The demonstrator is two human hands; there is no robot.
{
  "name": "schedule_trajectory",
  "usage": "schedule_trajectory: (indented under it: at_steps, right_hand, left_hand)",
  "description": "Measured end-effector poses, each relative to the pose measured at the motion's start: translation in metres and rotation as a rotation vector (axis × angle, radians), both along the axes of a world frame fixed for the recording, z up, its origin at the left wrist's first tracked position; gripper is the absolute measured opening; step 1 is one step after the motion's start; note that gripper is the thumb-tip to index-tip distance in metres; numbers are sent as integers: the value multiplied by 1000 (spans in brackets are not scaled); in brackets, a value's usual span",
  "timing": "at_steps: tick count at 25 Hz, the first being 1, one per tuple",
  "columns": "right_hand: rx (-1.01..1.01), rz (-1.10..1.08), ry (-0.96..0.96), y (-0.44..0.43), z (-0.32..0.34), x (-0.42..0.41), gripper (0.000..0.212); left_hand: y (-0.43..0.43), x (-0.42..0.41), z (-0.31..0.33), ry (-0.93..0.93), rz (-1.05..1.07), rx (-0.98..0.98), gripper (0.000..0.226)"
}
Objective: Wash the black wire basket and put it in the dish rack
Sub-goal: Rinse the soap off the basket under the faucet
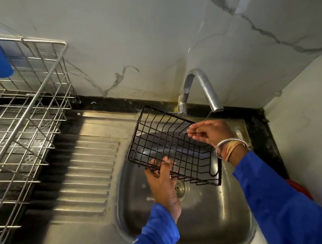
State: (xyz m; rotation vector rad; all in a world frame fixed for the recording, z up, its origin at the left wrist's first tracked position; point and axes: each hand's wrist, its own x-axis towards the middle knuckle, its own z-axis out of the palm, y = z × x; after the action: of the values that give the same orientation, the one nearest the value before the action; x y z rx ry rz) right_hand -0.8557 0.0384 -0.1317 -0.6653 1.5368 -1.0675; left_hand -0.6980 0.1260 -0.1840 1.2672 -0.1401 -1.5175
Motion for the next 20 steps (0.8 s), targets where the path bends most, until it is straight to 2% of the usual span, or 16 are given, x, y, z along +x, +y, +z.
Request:
schedule_trajectory:
  at_steps: [2, 4, 7, 11, 14, 17, 20]
  right_hand:
    - [-28, -69, -79, 1, 3, -5, 25]
    - [-43, -113, -97, 2, 6, -11, 33]
    - [-33, -72, -189, 5, 7, -12, 34]
    - [44, -30, -95, 5, 5, -10, 30]
    - [64, 0, -160, 3, 2, -13, 27]
    - [94, 2, -179, 4, -1, -17, 27]
    - [102, -38, -200, 6, -4, -19, 28]
  left_hand:
    - [0, -7, -1, 22, -15, 21, 29]
    - [0, -12, -3, 50, -44, 43, 27]
    - [1, -14, -4, 78, -52, 45, 35]
    - [3, -20, -7, 85, -104, 53, 37]
    - [0, -23, -14, 71, -127, 68, 39]
    - [-4, -25, -12, 53, -176, 90, 58]
    - [-5, -26, -13, 36, -214, 101, 60]
